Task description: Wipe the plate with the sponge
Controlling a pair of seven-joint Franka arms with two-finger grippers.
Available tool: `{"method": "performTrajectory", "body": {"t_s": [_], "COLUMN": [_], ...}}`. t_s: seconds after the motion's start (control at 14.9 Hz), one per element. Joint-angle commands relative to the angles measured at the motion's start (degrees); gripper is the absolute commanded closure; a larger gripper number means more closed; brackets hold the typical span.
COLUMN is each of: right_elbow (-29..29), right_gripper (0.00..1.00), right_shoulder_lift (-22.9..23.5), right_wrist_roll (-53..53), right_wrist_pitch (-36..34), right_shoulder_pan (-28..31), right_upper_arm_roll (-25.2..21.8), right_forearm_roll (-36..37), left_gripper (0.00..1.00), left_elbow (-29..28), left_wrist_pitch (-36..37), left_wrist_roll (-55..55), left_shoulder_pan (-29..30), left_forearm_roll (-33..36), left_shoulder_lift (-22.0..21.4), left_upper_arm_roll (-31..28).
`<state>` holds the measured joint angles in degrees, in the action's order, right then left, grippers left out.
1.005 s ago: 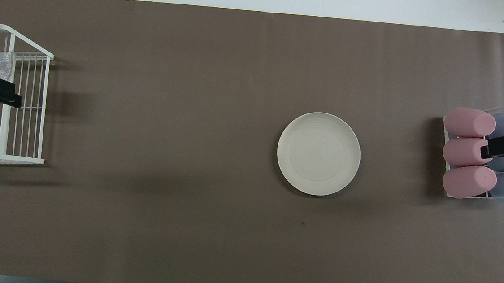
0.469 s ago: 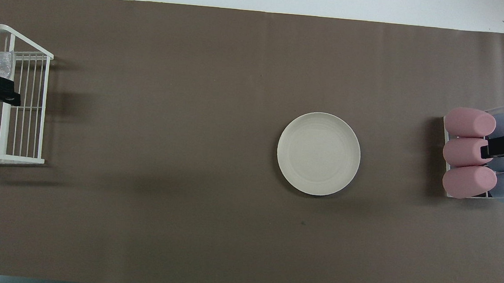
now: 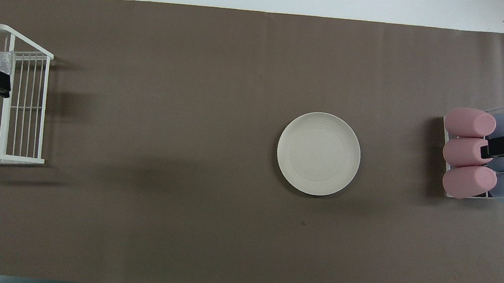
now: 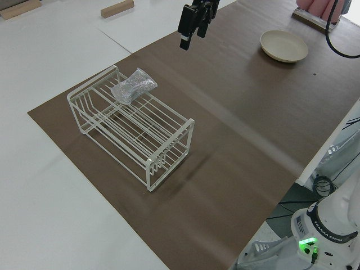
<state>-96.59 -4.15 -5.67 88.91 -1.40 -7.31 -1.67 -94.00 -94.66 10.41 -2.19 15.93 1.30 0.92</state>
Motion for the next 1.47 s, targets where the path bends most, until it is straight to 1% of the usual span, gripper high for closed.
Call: {"method": "performTrajectory", "body": {"t_s": [0.0, 0.13, 0.2, 0.27, 0.33, 0.4, 0.54, 0.67, 0.94, 1.0, 1.07, 1.14, 1.27, 1.34, 1.41], "right_elbow": [-1.59, -1.59, -1.5, -1.33, -1.32, -1.32, -1.32, -1.32, -1.5, -1.67, -1.76, -1.85, -2.46, -2.73, -3.25], "right_gripper": [0.0, 0.0, 0.0, 0.0, 0.0, 0.0, 0.0, 0.0, 0.0, 0.0, 0.0, 0.0, 0.0, 0.0, 0.0], "right_shoulder_lift": [-1.56, -1.56, -1.56, -1.56, -1.56, -1.47, -1.47, -1.47, -1.56, -1.65, -1.73, -1.91, -2.0, -2.26, -2.52], "right_wrist_roll": [-1.28, -0.67, 1.34, 5.54, 11.93, 19.04, 31.27, 39.47, 51.69, 54.16, 56.71, 60.39, 67.77, 69.28, 69.65], "right_wrist_pitch": [-0.22, -0.75, -0.75, -0.75, -0.49, -0.4, -0.4, -0.66, -0.75, -0.75, -0.75, -0.75, -0.23, -0.05, -0.05], "right_shoulder_pan": [-0.26, -0.44, -0.44, -0.44, -0.53, -0.44, -0.36, -0.18, -0.71, -0.71, -0.71, -0.71, -0.71, -0.71, -0.79], "right_upper_arm_roll": [0.36, 0.54, 0.54, 0.54, 0.54, 0.54, 0.54, 0.54, 0.72, 1.15, 1.16, 1.16, 1.16, 1.16, 1.5], "right_forearm_roll": [0.8, 0.8, 0.71, 0.71, 0.71, 0.71, 0.71, 0.53, -0.17, -0.17, -0.17, -0.17, -0.17, -0.26, -0.43], "left_gripper": [0.0, 0.0, 0.0, 0.0, 0.0, 0.0, 0.0, 0.0, 0.0, 0.03, 0.11, 0.22, 0.52, 0.6, 0.62], "left_elbow": [1.36, 3.11, 3.3, 3.12, 3.12, 3.64, 6.71, 6.64, 5.5, 4.97, 4.45, 4.35, 4.18, 4.09, 3.13], "left_wrist_pitch": [-1.4, -1.58, -2.19, -3.67, -4.29, -3.6, -3.16, -3.95, -2.37, -2.54, -2.72, -2.81, -2.63, -2.72, -2.98], "left_wrist_roll": [2.23, 4.52, 4.62, 4.62, 4.88, 6.53, 9.09, 9.19, 12.52, 12.96, 13.4, 14.1, 14.98, 15.51, 16.39], "left_shoulder_pan": [-2.45, -4.57, -4.66, -4.58, -4.84, -6.06, -7.12, -6.43, -6.33, -6.33, -6.33, -6.33, -6.33, -6.33, -6.33], "left_forearm_roll": [10.31, 18.57, 22.35, 25.26, 28.07, 29.84, 34.05, 38.98, 39.61, 39.61, 39.7, 39.61, 39.7, 39.7, 39.7], "left_shoulder_lift": [6.49, 11.86, 13.36, 13.98, 15.82, 18.71, 23.2, 24.01, 23.92, 23.84, 23.66, 23.66, 23.57, 23.57, 23.31], "left_upper_arm_roll": [-0.22, -0.22, -0.13, -0.13, -0.22, -0.31, -0.48, -0.4, -0.4, -0.4, -0.4, -0.4, -0.4, -0.4, -0.4]}}
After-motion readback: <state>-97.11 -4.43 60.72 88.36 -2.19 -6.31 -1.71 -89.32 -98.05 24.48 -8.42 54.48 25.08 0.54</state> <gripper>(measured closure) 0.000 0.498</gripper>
